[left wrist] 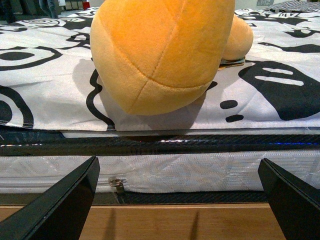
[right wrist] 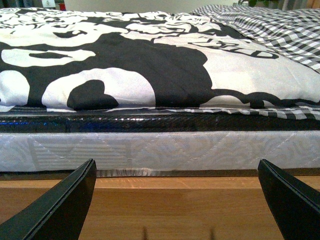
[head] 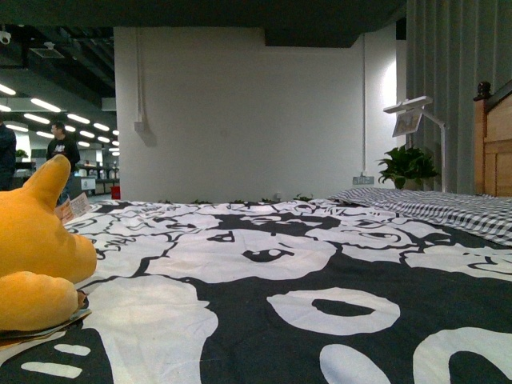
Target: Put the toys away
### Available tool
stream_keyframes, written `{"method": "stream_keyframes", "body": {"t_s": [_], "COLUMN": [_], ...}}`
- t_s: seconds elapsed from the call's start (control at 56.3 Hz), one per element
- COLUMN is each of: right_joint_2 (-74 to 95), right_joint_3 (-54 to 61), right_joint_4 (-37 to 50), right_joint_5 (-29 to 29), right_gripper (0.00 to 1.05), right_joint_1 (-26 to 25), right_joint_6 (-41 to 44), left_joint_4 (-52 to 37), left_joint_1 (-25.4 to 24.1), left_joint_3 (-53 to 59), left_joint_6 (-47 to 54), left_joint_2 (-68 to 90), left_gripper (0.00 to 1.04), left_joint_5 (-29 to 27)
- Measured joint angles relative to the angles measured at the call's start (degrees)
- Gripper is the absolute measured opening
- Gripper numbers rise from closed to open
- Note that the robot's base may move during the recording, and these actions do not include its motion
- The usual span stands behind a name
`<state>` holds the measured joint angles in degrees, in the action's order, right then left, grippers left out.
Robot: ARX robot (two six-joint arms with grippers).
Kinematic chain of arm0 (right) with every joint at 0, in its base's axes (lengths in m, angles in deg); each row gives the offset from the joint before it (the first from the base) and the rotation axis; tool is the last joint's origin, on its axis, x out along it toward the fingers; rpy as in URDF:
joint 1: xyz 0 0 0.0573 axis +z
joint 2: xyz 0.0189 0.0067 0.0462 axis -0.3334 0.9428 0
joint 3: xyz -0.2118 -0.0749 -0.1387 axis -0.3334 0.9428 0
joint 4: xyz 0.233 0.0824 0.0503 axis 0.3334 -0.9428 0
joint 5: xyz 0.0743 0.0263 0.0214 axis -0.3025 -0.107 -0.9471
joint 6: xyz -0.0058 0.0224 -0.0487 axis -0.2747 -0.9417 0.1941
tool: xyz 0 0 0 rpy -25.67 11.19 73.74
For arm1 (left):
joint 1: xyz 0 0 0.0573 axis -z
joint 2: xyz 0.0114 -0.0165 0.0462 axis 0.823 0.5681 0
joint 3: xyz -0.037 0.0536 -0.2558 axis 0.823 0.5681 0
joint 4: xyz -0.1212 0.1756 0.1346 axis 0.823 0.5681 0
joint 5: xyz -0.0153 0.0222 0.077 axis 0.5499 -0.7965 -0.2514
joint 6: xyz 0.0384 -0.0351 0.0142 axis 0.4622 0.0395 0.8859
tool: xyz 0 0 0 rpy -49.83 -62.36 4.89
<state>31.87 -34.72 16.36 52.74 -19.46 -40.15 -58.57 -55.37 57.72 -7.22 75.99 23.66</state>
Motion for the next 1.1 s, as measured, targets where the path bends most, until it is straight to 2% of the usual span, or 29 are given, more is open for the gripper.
{"method": "stream_keyframes", "body": {"t_s": [1.102], "right_joint_2": [0.0], "right_joint_3": [0.0], "right_joint_4": [0.0], "right_joint_5": [0.0], "right_gripper": [0.98], "right_joint_1": [0.0], "right_joint_6": [0.0], "left_joint_4": [0.1], "left_joint_1": [0.0], "left_joint_3": [0.0], "left_joint_6": [0.0], "left_joint_2": [0.0], "left_gripper": [0.98], "left_joint_5": [0.0]}}
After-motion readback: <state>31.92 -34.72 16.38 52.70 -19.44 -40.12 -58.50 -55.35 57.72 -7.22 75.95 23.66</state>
